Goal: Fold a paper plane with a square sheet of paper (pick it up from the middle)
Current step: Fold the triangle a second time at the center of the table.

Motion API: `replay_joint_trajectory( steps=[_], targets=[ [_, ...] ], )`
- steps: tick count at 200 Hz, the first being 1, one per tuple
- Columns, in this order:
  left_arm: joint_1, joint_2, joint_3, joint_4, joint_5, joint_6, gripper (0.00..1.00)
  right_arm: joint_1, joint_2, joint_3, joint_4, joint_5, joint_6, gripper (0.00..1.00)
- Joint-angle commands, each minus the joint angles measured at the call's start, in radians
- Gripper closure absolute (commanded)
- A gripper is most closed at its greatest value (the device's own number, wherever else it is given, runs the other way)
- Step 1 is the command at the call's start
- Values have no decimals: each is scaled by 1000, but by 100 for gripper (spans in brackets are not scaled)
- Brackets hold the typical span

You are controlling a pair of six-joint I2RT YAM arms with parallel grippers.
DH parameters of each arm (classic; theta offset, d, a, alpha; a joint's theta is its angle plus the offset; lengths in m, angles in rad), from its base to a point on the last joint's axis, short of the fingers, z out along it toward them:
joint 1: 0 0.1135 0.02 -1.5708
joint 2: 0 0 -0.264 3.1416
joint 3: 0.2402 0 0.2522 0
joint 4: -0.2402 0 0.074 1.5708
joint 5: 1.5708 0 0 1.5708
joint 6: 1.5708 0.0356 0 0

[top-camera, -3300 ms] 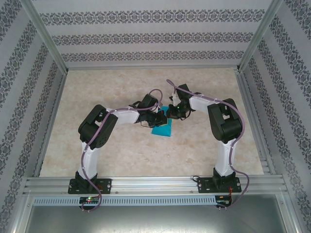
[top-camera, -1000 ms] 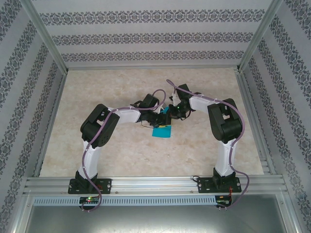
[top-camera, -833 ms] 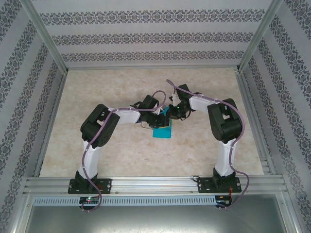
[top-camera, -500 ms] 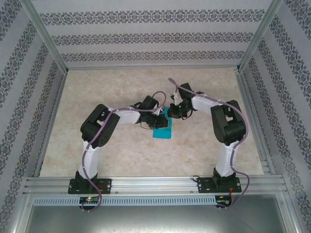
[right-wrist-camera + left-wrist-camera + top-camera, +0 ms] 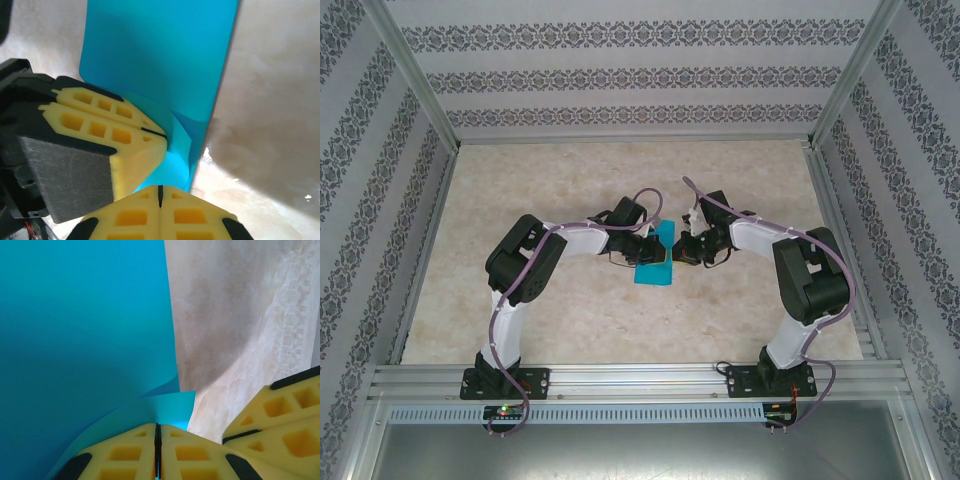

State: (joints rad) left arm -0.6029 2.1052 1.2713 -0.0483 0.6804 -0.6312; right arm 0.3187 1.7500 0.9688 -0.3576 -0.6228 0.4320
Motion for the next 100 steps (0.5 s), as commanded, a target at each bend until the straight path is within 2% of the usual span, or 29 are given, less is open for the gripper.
replay_joint_trajectory(
  steps=[1,100],
  targets=[
    [-9,8,-24,-54,-58,28,88,13,18,-14,68,-37,33,100],
    [-8,-1,-24,-32,-36,13,88,14,116,41,51,10,-1,100]
  ],
)
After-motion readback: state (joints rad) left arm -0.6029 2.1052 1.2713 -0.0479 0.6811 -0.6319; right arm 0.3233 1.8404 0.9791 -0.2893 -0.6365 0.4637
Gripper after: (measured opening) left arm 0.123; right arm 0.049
